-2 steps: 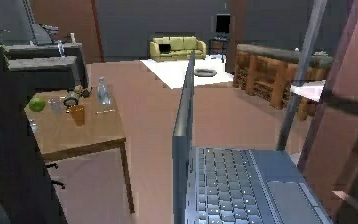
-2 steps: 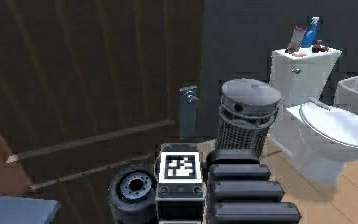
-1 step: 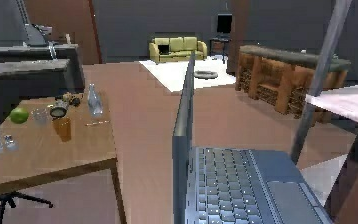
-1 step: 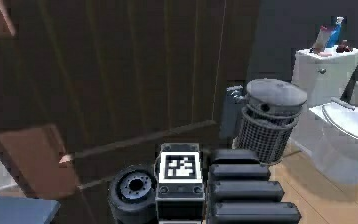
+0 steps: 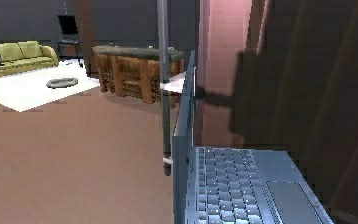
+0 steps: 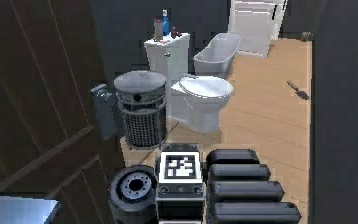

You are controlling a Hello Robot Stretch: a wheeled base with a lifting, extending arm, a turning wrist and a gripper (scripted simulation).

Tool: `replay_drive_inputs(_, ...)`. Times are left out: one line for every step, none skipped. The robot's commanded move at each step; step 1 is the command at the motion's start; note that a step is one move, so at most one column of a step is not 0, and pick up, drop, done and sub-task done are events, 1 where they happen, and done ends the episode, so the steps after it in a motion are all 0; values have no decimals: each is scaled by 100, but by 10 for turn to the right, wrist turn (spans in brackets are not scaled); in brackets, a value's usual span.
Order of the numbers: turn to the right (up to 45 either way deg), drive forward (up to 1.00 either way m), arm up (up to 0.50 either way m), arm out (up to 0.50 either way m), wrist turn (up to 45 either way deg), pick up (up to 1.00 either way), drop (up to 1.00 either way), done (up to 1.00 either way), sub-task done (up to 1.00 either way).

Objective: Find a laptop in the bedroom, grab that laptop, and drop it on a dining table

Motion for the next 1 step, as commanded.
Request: replay_drive_inputs(0,30,0,0,0,0,0,0,0)
